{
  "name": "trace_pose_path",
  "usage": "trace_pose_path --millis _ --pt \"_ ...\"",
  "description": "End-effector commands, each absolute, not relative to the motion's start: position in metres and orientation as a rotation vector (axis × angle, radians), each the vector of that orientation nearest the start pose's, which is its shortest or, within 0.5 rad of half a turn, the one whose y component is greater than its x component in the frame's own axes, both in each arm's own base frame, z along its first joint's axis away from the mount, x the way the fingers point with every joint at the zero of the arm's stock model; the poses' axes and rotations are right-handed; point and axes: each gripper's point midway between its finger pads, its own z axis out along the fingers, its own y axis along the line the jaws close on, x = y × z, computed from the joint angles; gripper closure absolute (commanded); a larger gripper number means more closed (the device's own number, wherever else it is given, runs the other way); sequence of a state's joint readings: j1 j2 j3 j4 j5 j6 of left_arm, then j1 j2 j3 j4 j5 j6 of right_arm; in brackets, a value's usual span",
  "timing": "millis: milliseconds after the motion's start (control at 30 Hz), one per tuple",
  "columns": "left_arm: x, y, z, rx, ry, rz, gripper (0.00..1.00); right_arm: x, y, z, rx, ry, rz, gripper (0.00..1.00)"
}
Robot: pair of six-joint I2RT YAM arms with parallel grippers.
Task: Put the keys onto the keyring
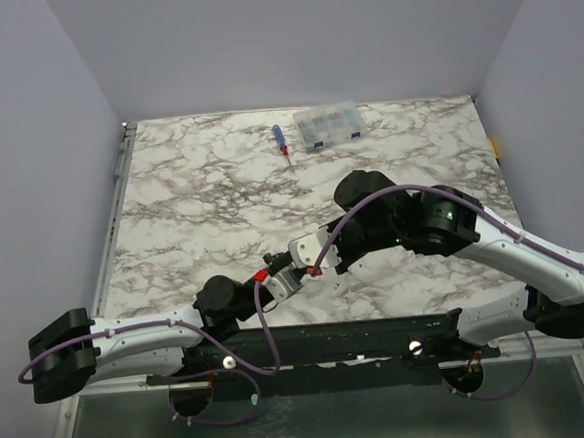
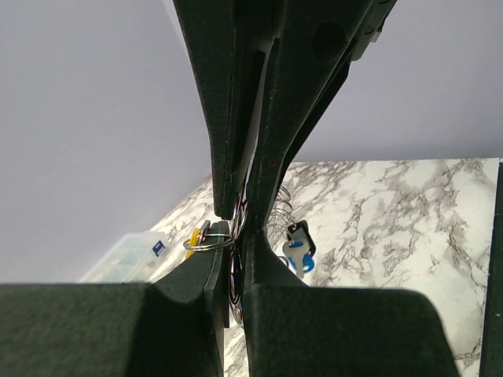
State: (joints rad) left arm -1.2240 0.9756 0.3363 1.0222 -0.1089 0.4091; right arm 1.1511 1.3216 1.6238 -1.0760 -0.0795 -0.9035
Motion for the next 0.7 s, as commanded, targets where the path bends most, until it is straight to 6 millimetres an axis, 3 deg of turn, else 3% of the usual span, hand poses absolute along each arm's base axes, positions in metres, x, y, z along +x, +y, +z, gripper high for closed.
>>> trace_pose_path --millis 0,133,200,667 --pt "0.127 -0.308 0.356 0.739 0.691 -0.737 0.98 0.166 0.308 0.304 -1.995 1.166 0.16 1.0" --pt "0.127 -0.305 0.352 0.749 0.701 -0.727 0.81 0.166 0.305 0.306 -1.989 1.156 0.152 1.0" --pt "0.128 -0.303 0.35 0.752 0.71 -0.723 0.78 0.165 0.304 0.307 -1.985 1.151 0.148 1.0" --pt "0.128 -0.293 0.338 0.766 0.752 -0.703 0.76 0.165 0.295 0.32 -1.938 1.143 0.134 1.0"
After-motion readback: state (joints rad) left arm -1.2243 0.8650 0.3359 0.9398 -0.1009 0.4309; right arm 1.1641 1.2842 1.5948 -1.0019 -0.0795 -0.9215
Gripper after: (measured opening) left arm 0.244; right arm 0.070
